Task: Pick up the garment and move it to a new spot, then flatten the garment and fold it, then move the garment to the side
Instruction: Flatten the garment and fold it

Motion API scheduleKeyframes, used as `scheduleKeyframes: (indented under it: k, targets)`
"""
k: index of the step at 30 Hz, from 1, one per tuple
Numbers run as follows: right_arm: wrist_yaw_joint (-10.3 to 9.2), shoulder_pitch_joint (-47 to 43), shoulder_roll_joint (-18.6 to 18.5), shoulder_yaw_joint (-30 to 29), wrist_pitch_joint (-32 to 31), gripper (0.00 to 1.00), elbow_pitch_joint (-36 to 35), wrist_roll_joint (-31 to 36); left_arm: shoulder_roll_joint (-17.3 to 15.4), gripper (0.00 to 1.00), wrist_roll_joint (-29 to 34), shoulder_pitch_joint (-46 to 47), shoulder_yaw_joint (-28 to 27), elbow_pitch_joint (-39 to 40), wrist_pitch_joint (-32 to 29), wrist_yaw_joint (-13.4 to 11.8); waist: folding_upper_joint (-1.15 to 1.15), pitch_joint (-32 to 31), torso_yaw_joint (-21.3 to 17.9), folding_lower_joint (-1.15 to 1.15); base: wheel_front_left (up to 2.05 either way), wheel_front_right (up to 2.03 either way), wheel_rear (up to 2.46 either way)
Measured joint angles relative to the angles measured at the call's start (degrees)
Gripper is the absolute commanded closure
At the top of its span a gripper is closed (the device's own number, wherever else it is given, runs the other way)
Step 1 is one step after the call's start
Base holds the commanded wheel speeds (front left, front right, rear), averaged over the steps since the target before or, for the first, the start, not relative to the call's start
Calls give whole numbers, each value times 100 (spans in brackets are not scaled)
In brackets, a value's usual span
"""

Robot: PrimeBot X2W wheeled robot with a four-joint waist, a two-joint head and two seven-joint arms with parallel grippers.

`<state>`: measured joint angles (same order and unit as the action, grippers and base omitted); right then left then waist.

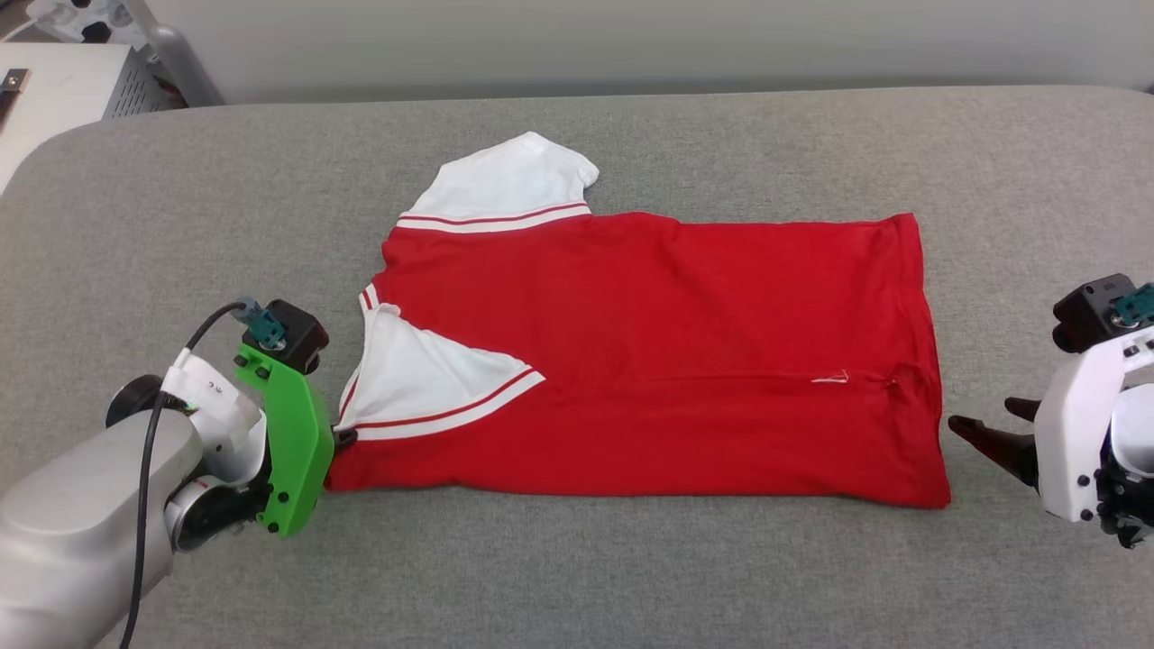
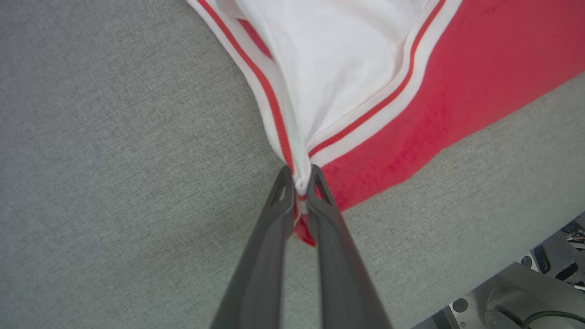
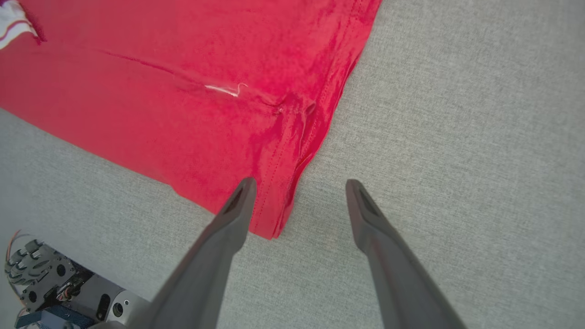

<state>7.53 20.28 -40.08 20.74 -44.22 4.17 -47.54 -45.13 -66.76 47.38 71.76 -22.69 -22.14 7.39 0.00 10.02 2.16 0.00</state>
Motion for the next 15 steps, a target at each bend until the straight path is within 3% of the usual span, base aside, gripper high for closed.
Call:
scheduleKeyframes:
  k: [15]
  targets:
    - [-8, -21, 563, 548, 345, 0, 1249, 467, 89, 100, 133, 138, 8, 99, 151, -1, 0, 325, 241, 0, 0, 0, 0]
